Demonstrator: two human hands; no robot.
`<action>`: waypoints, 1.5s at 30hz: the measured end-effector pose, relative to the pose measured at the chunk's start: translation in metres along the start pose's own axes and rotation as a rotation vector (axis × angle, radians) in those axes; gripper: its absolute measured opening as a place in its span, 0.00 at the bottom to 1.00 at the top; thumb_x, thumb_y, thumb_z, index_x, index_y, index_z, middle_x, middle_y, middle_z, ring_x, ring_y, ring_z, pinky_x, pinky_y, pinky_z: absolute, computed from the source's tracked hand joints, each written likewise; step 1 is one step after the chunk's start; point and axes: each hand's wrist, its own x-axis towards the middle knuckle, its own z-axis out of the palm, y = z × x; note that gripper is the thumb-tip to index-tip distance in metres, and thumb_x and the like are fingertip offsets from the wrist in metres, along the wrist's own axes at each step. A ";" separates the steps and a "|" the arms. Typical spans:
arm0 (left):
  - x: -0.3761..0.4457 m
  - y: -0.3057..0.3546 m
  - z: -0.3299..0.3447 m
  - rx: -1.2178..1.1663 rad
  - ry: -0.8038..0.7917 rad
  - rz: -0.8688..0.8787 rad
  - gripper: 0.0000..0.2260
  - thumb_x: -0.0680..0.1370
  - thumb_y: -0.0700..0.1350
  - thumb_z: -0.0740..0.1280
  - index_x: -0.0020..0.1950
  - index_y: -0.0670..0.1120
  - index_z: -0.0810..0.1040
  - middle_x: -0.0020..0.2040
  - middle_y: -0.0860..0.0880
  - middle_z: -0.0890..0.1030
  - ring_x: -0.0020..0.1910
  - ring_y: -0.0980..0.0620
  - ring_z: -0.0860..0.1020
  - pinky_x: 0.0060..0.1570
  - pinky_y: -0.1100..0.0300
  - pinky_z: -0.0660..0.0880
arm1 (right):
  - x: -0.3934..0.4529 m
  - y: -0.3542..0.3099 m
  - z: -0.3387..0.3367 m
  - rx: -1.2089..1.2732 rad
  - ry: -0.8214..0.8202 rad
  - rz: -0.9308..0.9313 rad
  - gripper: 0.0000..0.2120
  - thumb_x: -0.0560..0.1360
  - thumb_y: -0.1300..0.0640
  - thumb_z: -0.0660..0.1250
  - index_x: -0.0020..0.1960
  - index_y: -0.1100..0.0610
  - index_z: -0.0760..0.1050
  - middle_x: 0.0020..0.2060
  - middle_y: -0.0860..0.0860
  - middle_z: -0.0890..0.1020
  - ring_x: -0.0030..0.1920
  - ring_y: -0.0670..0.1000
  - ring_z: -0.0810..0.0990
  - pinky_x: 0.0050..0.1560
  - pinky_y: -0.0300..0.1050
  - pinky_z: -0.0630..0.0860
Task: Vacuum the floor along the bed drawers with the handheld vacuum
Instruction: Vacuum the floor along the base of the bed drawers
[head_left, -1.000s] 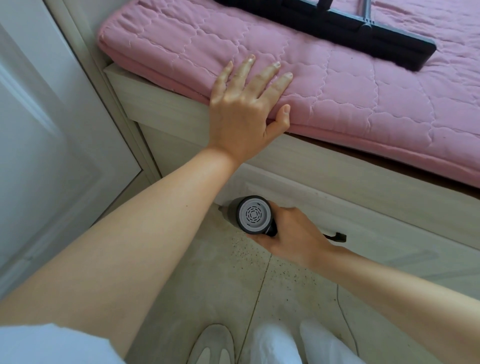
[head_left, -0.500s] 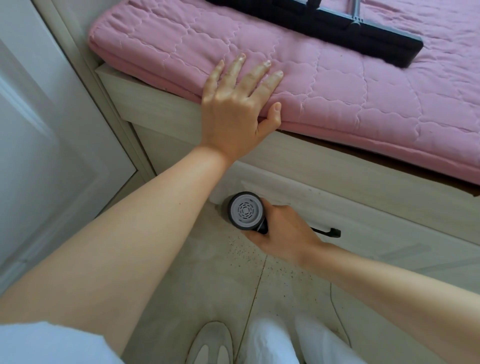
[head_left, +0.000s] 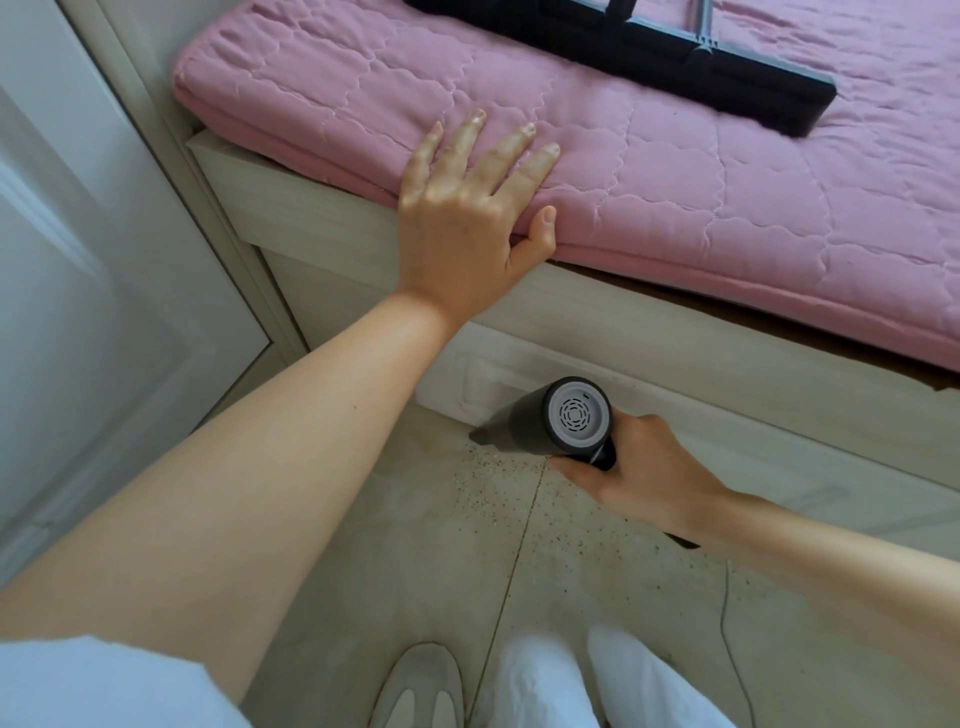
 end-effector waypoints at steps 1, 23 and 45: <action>0.000 0.000 0.000 0.000 -0.002 0.000 0.19 0.80 0.53 0.60 0.65 0.50 0.83 0.64 0.49 0.82 0.65 0.40 0.78 0.67 0.40 0.71 | 0.000 0.001 -0.001 0.000 -0.005 0.009 0.26 0.71 0.41 0.69 0.65 0.49 0.70 0.45 0.41 0.81 0.44 0.42 0.80 0.44 0.36 0.78; -0.001 0.000 0.000 0.006 -0.007 0.021 0.19 0.80 0.53 0.60 0.66 0.50 0.82 0.65 0.49 0.82 0.65 0.39 0.78 0.68 0.39 0.70 | -0.006 0.003 -0.008 0.035 -0.020 0.013 0.21 0.70 0.43 0.71 0.61 0.47 0.72 0.42 0.41 0.81 0.42 0.44 0.81 0.45 0.45 0.81; -0.001 0.002 -0.005 -0.035 -0.025 -0.020 0.17 0.80 0.51 0.62 0.65 0.50 0.83 0.64 0.49 0.82 0.65 0.39 0.78 0.68 0.38 0.70 | -0.023 0.000 -0.003 0.084 -0.055 0.025 0.11 0.70 0.41 0.70 0.43 0.35 0.68 0.33 0.36 0.77 0.38 0.39 0.77 0.38 0.35 0.70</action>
